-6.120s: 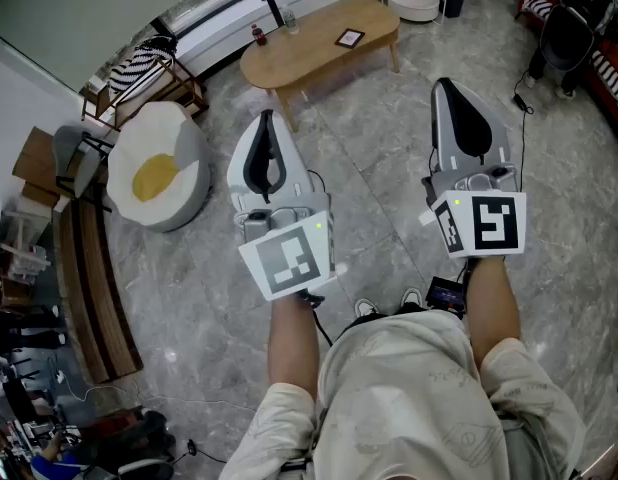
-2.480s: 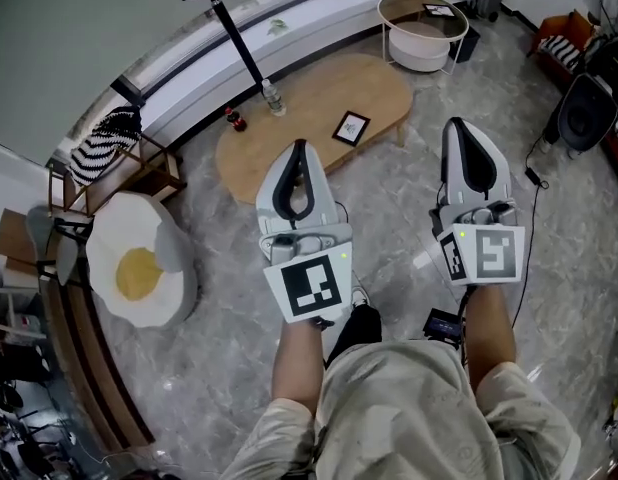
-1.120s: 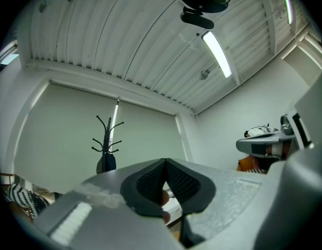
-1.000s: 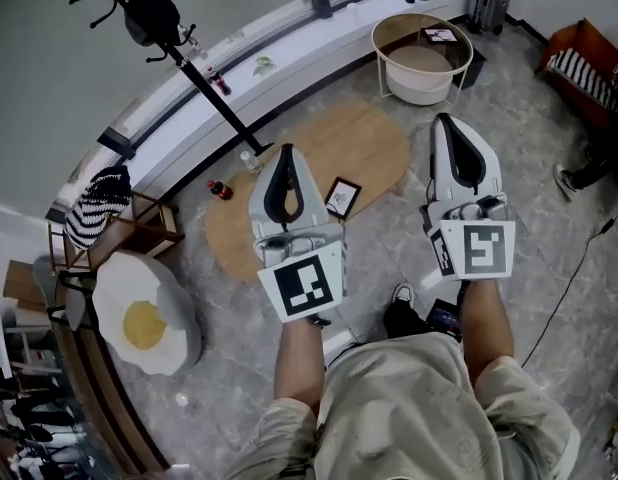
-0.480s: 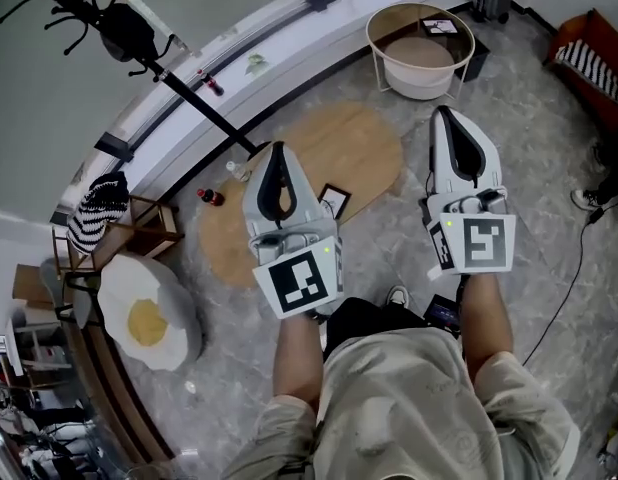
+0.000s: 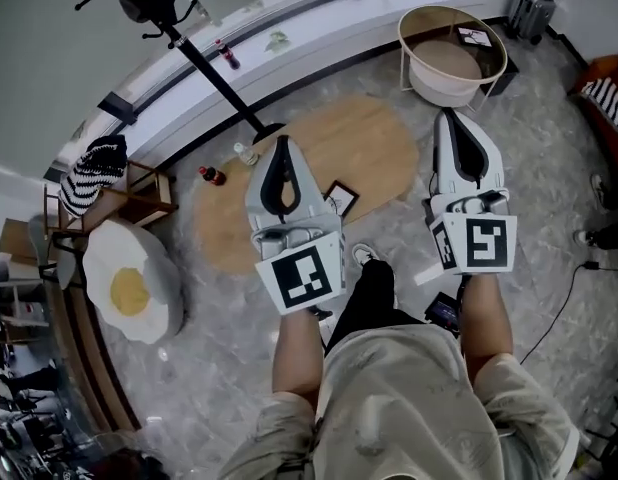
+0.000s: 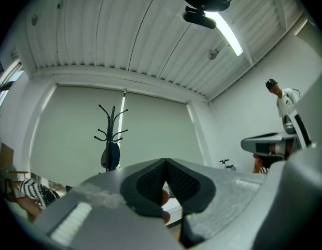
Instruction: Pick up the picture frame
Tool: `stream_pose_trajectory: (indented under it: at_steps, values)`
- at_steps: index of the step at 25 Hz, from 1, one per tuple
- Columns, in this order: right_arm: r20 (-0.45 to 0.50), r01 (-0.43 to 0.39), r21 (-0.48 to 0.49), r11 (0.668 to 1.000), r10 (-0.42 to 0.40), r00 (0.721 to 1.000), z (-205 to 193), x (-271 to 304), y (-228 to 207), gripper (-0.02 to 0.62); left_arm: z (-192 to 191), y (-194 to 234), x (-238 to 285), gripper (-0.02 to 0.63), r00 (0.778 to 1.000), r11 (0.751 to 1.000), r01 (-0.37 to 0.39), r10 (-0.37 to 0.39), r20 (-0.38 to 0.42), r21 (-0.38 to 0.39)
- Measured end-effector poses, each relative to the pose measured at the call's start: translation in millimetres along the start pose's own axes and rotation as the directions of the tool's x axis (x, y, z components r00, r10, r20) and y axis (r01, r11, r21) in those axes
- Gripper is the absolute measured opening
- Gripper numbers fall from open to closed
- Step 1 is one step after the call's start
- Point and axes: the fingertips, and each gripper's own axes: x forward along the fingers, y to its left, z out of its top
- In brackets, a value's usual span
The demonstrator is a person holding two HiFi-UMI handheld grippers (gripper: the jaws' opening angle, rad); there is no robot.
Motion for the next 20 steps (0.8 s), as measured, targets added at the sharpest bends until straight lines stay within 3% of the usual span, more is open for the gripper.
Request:
stream_pose_trajectory:
  at_steps: [10,20]
  values:
    - [-0.034,-0.171,-0.008,0.985,0.171,0.985,-38.5,106.3,62.9,0.002,-50.7,79.7,47.6,0.005,0.987,0.989,-0.148,0.146,-0.063,-0.030]
    - [-0.122,-0.324,0.015,0.946,0.324,0.938,-106.0,213.4,121.3,0.002,-121.9,157.2,103.6,0.005,0.949,0.957,-0.286,0.276,-0.154,-0.042]
